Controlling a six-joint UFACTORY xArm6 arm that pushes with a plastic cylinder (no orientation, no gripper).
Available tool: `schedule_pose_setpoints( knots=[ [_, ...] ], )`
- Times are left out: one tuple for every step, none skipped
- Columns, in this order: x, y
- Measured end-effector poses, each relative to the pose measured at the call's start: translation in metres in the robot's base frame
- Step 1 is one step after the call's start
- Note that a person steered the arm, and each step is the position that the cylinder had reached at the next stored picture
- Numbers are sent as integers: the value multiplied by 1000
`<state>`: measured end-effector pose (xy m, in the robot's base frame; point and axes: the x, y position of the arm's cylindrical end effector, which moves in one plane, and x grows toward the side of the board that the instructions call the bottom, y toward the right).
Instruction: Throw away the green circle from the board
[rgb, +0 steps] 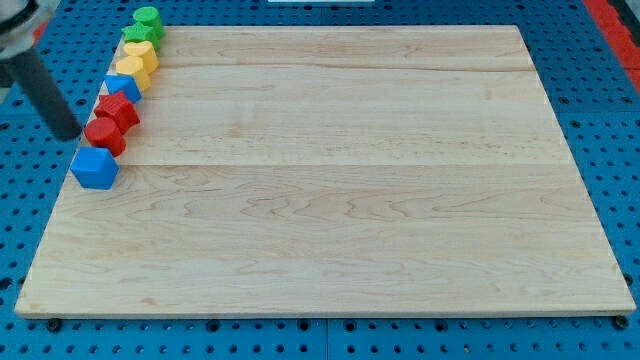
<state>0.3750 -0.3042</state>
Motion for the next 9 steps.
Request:
schedule_pose_setpoints(
  knots=[
    [-69,-1],
    [-135,-1],
    [-183,-1],
    [-184,5],
    [-184,14],
    [-184,33],
    [-183,94],
    [-171,140],
    [-173,127]
  ],
)
